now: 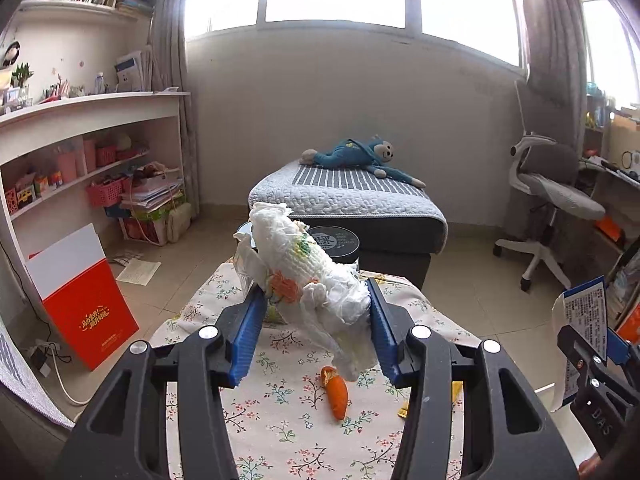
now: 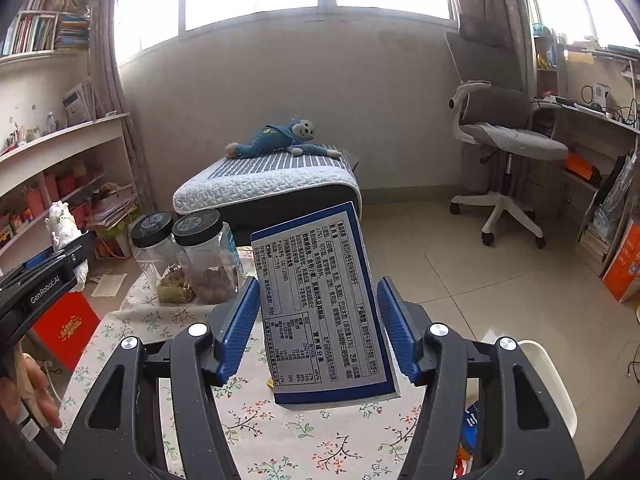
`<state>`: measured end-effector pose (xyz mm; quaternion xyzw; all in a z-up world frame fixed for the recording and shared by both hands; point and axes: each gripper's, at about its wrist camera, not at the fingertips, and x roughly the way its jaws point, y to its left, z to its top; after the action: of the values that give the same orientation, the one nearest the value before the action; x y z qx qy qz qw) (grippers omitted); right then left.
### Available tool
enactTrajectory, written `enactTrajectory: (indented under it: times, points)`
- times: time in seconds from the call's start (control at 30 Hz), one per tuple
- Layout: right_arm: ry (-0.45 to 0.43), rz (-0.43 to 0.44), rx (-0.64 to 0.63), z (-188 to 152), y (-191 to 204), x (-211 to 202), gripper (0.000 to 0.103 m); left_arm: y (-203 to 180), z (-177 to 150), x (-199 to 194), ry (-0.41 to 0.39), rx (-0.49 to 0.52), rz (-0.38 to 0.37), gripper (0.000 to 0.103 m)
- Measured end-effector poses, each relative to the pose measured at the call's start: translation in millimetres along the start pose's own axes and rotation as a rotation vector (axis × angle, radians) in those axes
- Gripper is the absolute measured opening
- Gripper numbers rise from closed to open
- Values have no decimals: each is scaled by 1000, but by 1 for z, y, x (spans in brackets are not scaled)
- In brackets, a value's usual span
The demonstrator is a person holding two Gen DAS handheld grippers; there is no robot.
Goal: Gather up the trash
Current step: 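Lift the box and diaper bundle and carry both over the wastebasket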
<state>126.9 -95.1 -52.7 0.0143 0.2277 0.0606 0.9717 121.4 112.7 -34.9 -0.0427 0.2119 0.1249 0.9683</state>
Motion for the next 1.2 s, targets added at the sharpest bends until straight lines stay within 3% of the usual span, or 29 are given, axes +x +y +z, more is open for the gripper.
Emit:
enactTrajectory:
  times: [0.33,1.2]
  points:
    - [-44,-57,-8,4,-14,-7,58,-32,0,-20,-76,49,-52,49]
    - [-63,-185,53,6,-92,-31,58,-125,-15,-48,-87,145,-212,50]
